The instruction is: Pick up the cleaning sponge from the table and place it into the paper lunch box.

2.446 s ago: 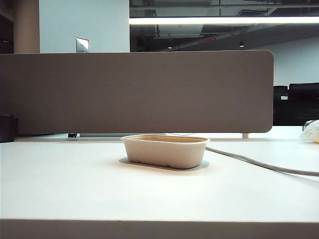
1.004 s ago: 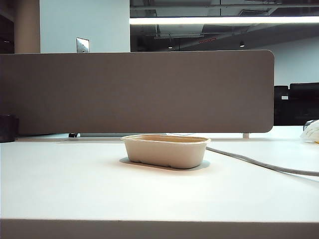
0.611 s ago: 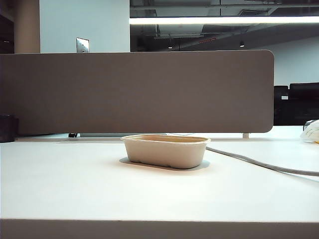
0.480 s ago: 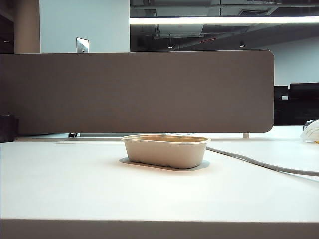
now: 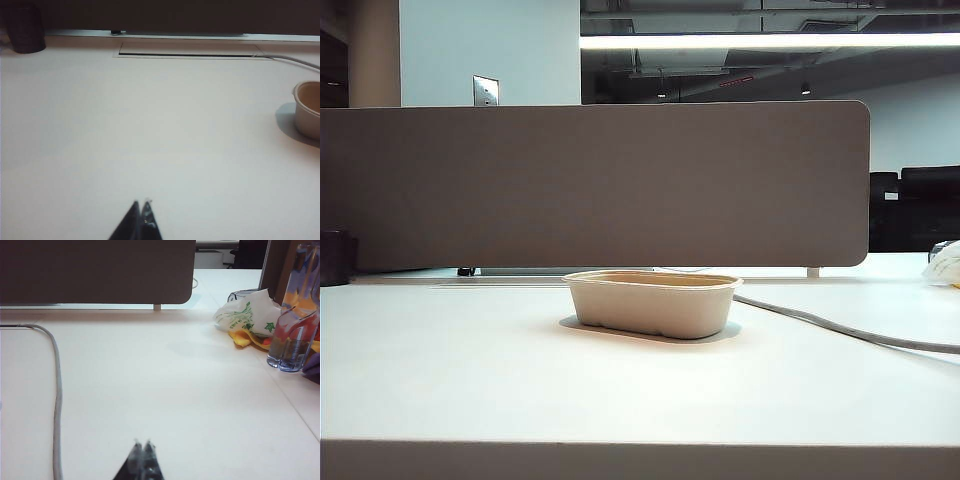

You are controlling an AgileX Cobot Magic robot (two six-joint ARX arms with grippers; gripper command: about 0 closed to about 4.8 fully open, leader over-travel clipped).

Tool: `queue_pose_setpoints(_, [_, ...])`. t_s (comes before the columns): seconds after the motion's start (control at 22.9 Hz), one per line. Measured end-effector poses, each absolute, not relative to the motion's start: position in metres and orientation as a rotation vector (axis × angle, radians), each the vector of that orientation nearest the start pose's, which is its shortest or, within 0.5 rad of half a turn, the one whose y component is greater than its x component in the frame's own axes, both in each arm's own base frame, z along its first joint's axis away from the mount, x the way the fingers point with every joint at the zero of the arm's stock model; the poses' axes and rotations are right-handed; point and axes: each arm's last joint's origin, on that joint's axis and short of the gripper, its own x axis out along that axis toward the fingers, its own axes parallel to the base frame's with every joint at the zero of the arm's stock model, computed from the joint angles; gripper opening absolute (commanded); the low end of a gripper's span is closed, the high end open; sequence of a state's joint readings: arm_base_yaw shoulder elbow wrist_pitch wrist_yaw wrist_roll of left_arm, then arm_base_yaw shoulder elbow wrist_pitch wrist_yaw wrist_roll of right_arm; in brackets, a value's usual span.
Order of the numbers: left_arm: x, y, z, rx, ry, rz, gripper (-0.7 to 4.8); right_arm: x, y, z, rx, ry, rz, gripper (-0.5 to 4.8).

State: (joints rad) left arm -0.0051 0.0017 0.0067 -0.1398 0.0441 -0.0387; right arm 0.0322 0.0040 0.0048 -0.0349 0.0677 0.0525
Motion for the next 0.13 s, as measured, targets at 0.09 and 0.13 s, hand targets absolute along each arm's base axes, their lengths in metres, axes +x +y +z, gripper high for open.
queue_pose_setpoints(0.09, [0.0965, -0.0018, 0.1522, -0.041, 0.136, -0.047, -0.05, 0.0975, 0.0012, 0.1614, 0.051, 0.033, -0.036, -0.08])
queue_pose_setpoints(0.13, [0.0965, -0.0018, 0.1522, -0.041, 0.136, -0.047, -0.05, 0.0975, 0.0012, 0.1614, 0.051, 0.033, -0.036, -0.08])
